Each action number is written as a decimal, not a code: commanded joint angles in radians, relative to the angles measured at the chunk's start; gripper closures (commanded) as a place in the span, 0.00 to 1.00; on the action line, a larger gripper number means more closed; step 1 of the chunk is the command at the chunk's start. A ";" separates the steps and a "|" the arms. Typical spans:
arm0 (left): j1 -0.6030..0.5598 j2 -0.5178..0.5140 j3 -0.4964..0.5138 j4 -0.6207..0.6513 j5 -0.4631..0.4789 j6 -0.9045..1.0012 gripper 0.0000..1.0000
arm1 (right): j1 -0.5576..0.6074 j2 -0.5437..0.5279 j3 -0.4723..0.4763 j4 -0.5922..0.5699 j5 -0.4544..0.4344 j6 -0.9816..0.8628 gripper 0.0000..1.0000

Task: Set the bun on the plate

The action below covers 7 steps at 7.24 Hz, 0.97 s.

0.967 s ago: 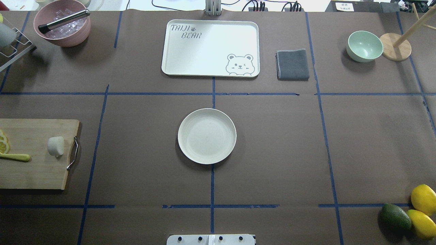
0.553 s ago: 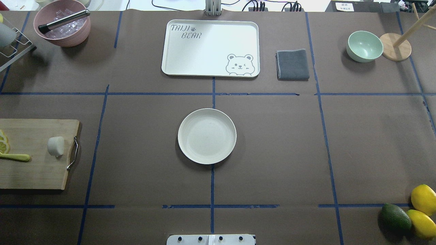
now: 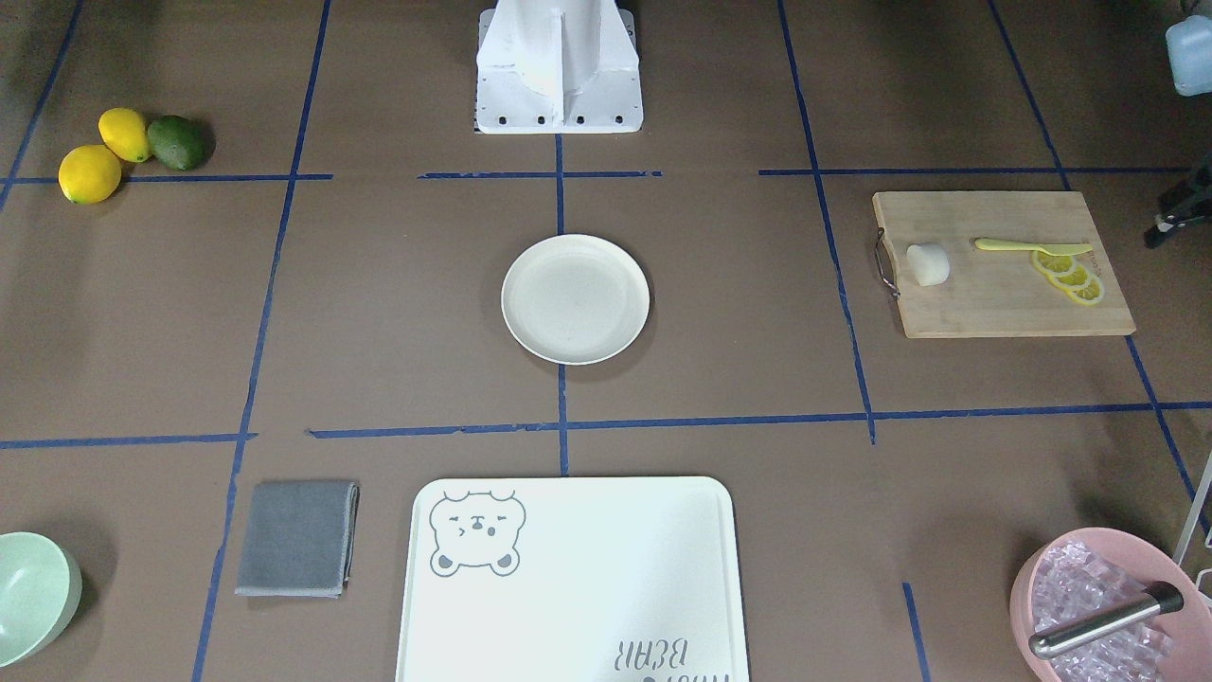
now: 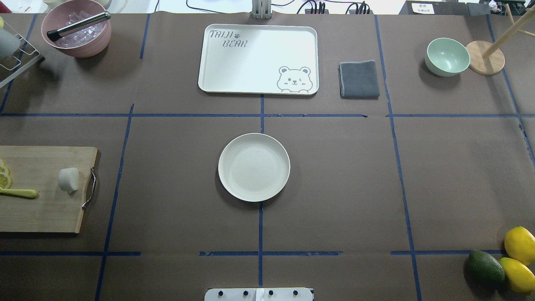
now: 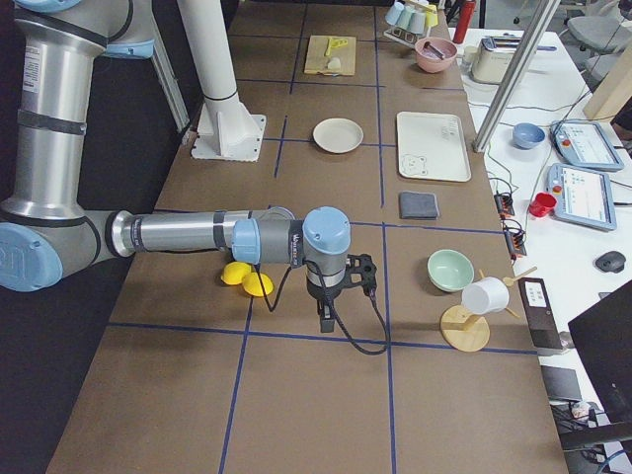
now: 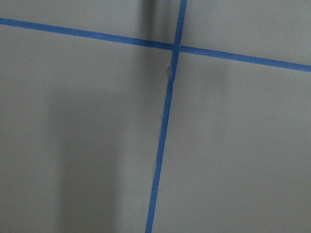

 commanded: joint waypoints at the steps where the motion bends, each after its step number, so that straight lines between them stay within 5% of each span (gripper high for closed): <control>1: 0.170 0.025 -0.047 -0.108 0.101 -0.329 0.00 | 0.000 -0.001 -0.003 0.000 0.000 0.000 0.00; 3: 0.324 0.062 -0.127 -0.125 0.211 -0.560 0.00 | 0.000 -0.001 -0.003 0.000 0.000 0.000 0.00; 7: 0.508 0.087 -0.111 -0.269 0.286 -0.747 0.00 | 0.000 -0.001 -0.006 0.000 0.000 0.000 0.00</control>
